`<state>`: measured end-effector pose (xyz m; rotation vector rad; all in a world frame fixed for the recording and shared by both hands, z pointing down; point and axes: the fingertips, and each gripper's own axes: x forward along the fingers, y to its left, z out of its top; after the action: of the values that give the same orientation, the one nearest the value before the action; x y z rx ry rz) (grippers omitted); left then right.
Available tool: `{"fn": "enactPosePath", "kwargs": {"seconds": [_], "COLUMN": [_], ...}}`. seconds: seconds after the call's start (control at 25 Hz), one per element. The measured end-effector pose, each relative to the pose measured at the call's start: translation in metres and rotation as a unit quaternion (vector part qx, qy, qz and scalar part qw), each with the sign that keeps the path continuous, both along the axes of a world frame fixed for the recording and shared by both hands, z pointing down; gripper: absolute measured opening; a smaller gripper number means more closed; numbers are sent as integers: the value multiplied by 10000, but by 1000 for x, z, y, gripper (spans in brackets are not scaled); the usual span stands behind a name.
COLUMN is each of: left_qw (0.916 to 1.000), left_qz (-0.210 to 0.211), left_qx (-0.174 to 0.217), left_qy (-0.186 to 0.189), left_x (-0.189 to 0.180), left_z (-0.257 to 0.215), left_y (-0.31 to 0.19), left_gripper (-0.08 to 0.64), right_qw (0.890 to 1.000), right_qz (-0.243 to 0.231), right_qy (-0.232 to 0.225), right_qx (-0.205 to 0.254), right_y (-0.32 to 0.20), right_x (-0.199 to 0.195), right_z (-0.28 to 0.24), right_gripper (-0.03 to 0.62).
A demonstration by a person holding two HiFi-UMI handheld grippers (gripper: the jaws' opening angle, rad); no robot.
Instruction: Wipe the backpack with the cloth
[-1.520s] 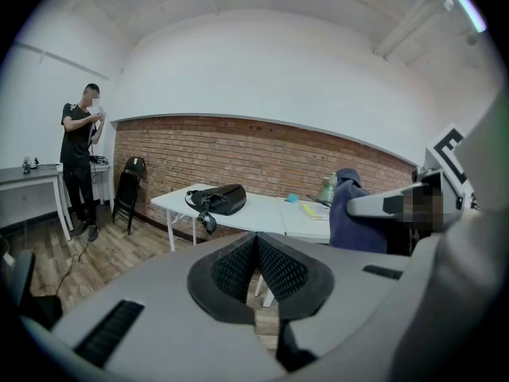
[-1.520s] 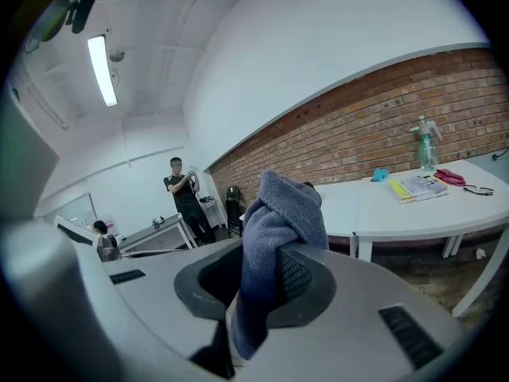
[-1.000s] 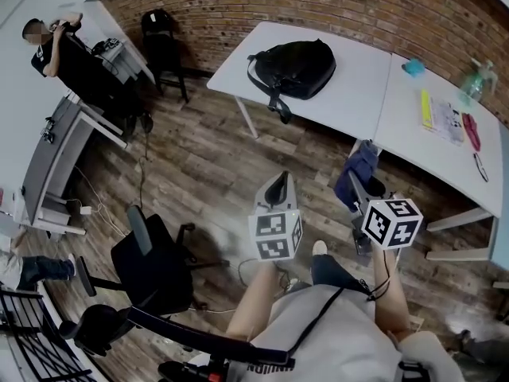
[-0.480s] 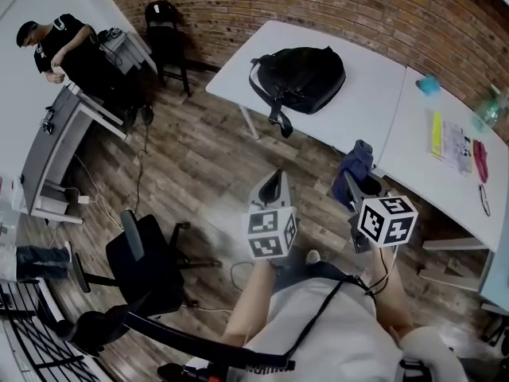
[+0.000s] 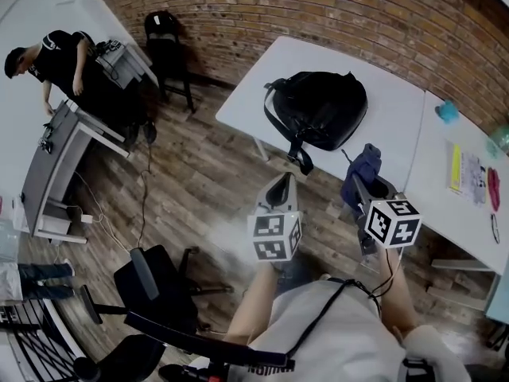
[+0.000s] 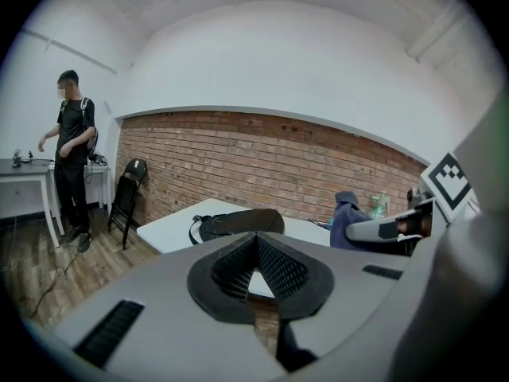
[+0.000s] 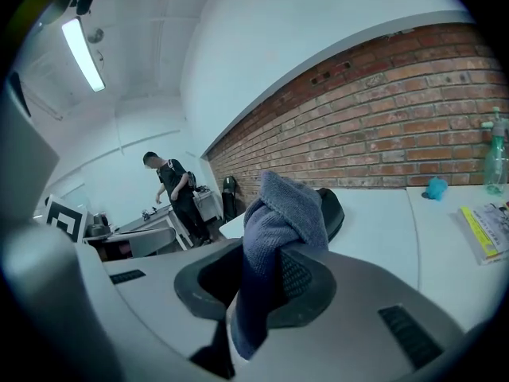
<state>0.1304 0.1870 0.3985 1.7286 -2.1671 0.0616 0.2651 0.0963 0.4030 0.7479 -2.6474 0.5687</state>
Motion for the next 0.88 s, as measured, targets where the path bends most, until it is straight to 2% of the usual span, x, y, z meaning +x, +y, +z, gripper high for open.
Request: {"fn": "enactPosePath", "kwargs": {"seconds": [0.16,0.36,0.64,0.88], "left_qw": [9995,9983,9973,9975], "left_qz": [310,580,723,693], "left_qx": [6,9,-38,-68], "left_qy": [-5,21,155,78], "left_x": [-42,-78,-102,-131], "left_z": [1,9,20,18], "left_y": [-29,-55,-94,-138], "left_gripper": [3,3,3,3], "right_qw": [9995,9979,9934,9921], "right_qz": [303,648,1142,1250], "right_qy": [15,8,16,66], "right_qx": [-44,-47,-84,-123], "right_y": [-29,-52,-101,-153], "right_x": [-37,-65,-70,-86], "right_z": [3,6,8,14], "right_gripper": [69,67,68,68]}}
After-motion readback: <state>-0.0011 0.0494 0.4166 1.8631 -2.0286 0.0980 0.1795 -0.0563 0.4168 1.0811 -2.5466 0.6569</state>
